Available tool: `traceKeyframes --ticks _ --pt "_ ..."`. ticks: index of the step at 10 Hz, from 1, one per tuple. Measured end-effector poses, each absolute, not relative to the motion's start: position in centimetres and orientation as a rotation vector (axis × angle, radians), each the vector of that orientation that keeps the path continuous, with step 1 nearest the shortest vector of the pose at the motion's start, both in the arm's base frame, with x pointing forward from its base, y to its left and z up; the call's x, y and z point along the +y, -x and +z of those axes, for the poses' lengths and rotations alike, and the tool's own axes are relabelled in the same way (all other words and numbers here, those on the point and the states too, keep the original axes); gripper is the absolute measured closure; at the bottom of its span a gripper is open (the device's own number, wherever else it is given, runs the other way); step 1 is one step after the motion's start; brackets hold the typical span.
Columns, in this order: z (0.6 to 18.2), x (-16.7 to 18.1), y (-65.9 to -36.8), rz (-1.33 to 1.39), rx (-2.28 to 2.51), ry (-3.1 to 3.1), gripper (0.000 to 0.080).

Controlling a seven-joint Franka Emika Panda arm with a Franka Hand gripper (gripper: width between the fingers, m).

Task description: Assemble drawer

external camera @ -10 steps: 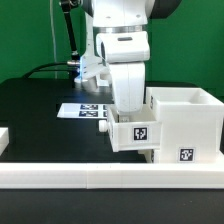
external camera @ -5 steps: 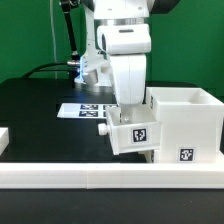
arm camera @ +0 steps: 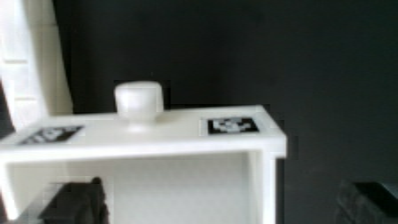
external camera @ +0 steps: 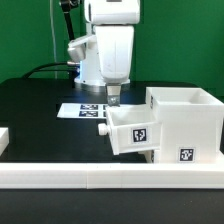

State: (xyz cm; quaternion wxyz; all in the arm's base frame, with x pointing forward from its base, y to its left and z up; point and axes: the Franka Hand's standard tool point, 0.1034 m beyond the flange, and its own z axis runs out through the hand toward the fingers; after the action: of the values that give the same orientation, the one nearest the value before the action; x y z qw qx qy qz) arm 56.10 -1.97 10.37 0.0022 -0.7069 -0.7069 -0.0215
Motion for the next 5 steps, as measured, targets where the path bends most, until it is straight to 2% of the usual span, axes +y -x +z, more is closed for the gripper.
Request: traceKeyframes --ticks 2,5 --pt "10.0 -4.6 -55.9 -0.063 -2.238 2.201 0.0151" --pt "6.6 -7.2 -54.4 -0.036 -2.218 2.151 0.0151"
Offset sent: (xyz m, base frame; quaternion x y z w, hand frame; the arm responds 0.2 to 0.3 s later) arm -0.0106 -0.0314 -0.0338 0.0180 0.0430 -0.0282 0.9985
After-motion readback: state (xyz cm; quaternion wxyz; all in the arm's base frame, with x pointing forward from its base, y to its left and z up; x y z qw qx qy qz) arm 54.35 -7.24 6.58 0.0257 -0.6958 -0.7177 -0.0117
